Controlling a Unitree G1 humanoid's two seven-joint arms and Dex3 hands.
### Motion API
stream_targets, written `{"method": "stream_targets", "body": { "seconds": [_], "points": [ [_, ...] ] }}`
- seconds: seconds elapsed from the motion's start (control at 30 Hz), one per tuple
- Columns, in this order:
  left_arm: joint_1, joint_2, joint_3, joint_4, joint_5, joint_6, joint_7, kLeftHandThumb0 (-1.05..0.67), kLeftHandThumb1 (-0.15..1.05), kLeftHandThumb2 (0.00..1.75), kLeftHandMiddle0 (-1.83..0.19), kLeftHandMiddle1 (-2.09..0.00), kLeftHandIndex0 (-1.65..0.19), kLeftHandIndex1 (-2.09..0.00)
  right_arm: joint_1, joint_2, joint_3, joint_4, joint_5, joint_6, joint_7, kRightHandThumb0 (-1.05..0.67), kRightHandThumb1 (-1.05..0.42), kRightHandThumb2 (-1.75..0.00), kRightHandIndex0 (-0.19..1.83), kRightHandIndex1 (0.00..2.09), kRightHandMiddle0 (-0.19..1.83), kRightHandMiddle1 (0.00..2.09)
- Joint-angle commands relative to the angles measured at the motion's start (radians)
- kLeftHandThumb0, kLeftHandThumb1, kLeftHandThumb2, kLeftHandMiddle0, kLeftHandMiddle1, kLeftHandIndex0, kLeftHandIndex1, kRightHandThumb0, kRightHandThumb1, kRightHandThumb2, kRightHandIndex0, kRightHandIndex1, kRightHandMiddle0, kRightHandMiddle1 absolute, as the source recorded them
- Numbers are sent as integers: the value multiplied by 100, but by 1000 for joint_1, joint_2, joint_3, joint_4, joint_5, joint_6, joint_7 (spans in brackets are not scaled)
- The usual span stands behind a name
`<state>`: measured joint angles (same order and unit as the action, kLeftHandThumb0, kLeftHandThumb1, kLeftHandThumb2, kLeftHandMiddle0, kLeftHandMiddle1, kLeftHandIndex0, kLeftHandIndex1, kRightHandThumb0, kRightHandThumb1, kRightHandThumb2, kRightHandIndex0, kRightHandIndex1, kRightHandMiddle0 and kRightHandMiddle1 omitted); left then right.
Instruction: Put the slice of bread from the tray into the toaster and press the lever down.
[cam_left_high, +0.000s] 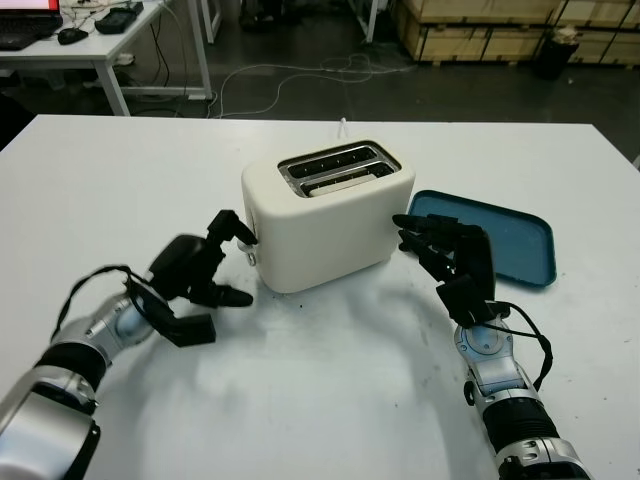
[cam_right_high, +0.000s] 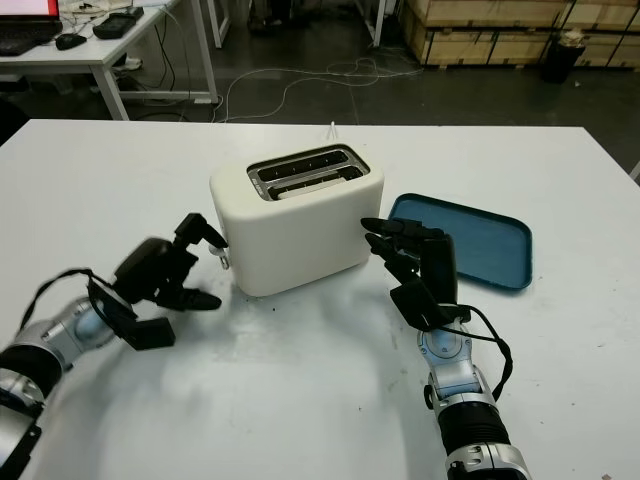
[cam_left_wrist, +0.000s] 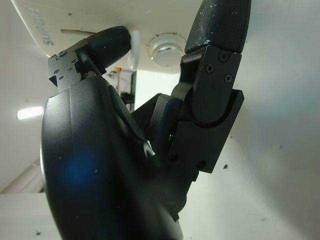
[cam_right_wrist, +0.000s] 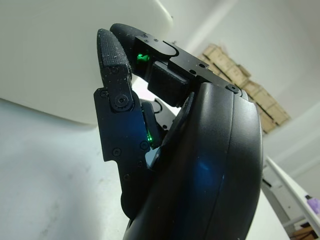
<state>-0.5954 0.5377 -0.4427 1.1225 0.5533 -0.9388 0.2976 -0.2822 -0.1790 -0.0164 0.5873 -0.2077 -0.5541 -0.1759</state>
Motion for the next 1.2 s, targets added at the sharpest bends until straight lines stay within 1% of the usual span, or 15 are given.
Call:
{"method": "stream_targets", "body": {
  "seconds": [0.0, 0.1, 0.2, 0.33, 0.47, 0.67, 0.83, 0.87, 0.93, 0.97, 1.0, 1.03, 1.07, 1.1, 1.17],
  "points": [
    [83, -54, -128, 97, 149, 164, -87, -105, 92, 3, -127, -175, -112, -80, -8, -5, -3, 0, 9, 18, 9, -51, -92, -3, 98, 92, 121, 0],
    [69, -43, -145, 96, 152, 160, -61, -105, 92, 4, -131, -175, -113, -81, -8, -4, -1, 9, 4, 7, 8, -52, -92, -4, 98, 92, 121, 0],
    [49, -36, -158, 99, 145, 172, -68, -105, 92, 8, -136, -175, -111, -84, -9, -5, -2, 11, 3, 5, 5, -52, -92, -3, 99, 93, 121, 1],
    [24, -18, -168, 98, 141, 160, -64, -105, 92, 9, -135, -175, -109, -88, -11, -3, -6, 13, 12, 7, 10, -53, -92, -3, 100, 94, 122, 1],
    [-10, 8, -186, 92, 148, 151, -39, -105, 92, 14, -140, -175, -98, -109, -8, 0, -5, 6, 10, 11, 8, -53, -92, -3, 99, 94, 121, 0],
    [-63, 30, -184, 92, 111, 127, -57, -105, 92, 18, -138, -175, -90, -122, -7, 1, -5, 6, 11, 11, 8, -53, -92, -4, 99, 94, 121, 0],
    [-96, 8, -135, 101, 40, 140, -91, -105, 92, 16, -142, -175, -90, -127, -6, 0, -5, 5, 12, 10, 11, -53, -92, -4, 99, 94, 121, 0],
    [-96, -16, -101, 112, -7, 154, -130, -105, 92, 14, -142, -175, -92, -126, -6, -1, -4, 7, 10, 8, 9, -53, -92, -4, 99, 94, 122, 0],
    [-84, -84, -4, 147, -141, 182, -244, -105, 89, 4, -132, -173, -112, -87, -6, 0, -3, 13, 10, 3, 10, -53, -92, -4, 98, 94, 121, 0],
    [-71, -133, 47, 169, -205, 222, -288, -105, 86, 2, -128, -155, -125, -62, -4, 0, -2, 11, 8, 6, 10, -53, -92, -4, 98, 94, 122, 0],
    [-60, -167, 79, 184, -246, 252, -312, -105, 85, 2, -133, -137, -135, -43, -3, 0, -1, 9, 8, 8, 11, -53, -92, -4, 98, 94, 122, 0],
    [-45, -205, 104, 197, -278, 285, -321, -105, 84, 1, -137, -126, -142, -30, -2, -2, -1, 8, 7, 10, 11, -53, -92, -4, 98, 94, 122, 0],
    [-25, -243, 126, 207, -308, 313, -321, -105, 83, 0, -139, -110, -147, -21, -1, -5, -3, 7, 8, 10, 12, -52, -92, -4, 98, 94, 122, 0],
    [-11, -269, 143, 212, -334, 330, -326, -105, 80, 0, -147, -80, -153, -13, 0, -7, -4, 6, 9, 10, 13, -52, -92, -3, 98, 94, 121, 0],
    [18, -311, 158, 217, -364, 361, -343, -105, 76, 0, -154, -49, -156, -10, 2, -16, -7, 0, 7, 17, 14, -51, -92, -3, 97, 94, 121, 0]
  ]
}}
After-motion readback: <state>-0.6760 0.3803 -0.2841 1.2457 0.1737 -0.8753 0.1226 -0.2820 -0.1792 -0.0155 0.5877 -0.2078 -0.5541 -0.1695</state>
